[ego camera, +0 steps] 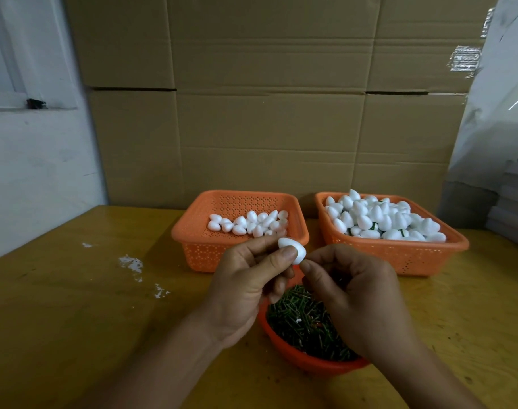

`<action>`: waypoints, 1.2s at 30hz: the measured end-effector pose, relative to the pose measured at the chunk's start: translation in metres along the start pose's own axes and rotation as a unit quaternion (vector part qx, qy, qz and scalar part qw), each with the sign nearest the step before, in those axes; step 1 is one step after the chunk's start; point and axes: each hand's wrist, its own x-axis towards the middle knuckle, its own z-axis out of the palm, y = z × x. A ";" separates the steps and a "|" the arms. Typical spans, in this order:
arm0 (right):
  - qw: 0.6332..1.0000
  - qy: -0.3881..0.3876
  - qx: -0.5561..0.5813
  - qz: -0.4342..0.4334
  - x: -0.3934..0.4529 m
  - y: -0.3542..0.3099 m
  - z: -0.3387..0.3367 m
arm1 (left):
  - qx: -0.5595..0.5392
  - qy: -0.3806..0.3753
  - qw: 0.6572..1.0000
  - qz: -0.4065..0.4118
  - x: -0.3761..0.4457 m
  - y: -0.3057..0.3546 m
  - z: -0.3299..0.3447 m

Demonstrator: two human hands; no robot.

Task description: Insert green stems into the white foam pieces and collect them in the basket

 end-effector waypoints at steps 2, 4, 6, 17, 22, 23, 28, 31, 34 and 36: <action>1.000 -0.004 0.020 0.005 0.000 0.000 -0.001 | -0.011 -0.015 1.000 0.002 0.000 0.000 0.000; 0.999 -0.011 0.032 0.008 0.000 0.000 -0.001 | -0.005 -0.019 1.000 0.005 0.000 0.000 0.000; 0.999 -0.019 0.045 0.010 -0.001 -0.001 0.000 | 0.008 -0.018 1.000 0.008 0.000 0.000 0.000; 0.999 0.010 0.049 -0.006 -0.004 -0.002 0.008 | 0.107 0.002 0.991 0.081 -0.001 -0.004 0.002; 0.997 -0.015 0.078 0.001 -0.003 -0.002 0.007 | 0.122 0.001 0.989 0.088 -0.001 -0.005 0.002; 0.995 -0.019 0.094 0.007 -0.003 -0.002 0.007 | 0.119 0.000 0.989 0.084 -0.001 -0.005 0.002; 0.989 -0.019 0.132 0.056 0.001 0.003 0.005 | 0.055 -0.021 0.997 0.044 -0.001 -0.004 0.002; 0.991 0.016 0.100 0.090 0.011 0.012 -0.004 | 0.057 -0.019 0.997 0.042 -0.002 -0.003 0.002; 0.986 0.101 0.031 0.132 0.035 0.034 -0.025 | 0.124 0.020 0.989 0.075 -0.003 -0.007 0.001; 0.975 0.147 -0.041 0.161 0.053 0.054 -0.042 | 0.166 0.032 0.981 0.092 -0.003 -0.011 0.002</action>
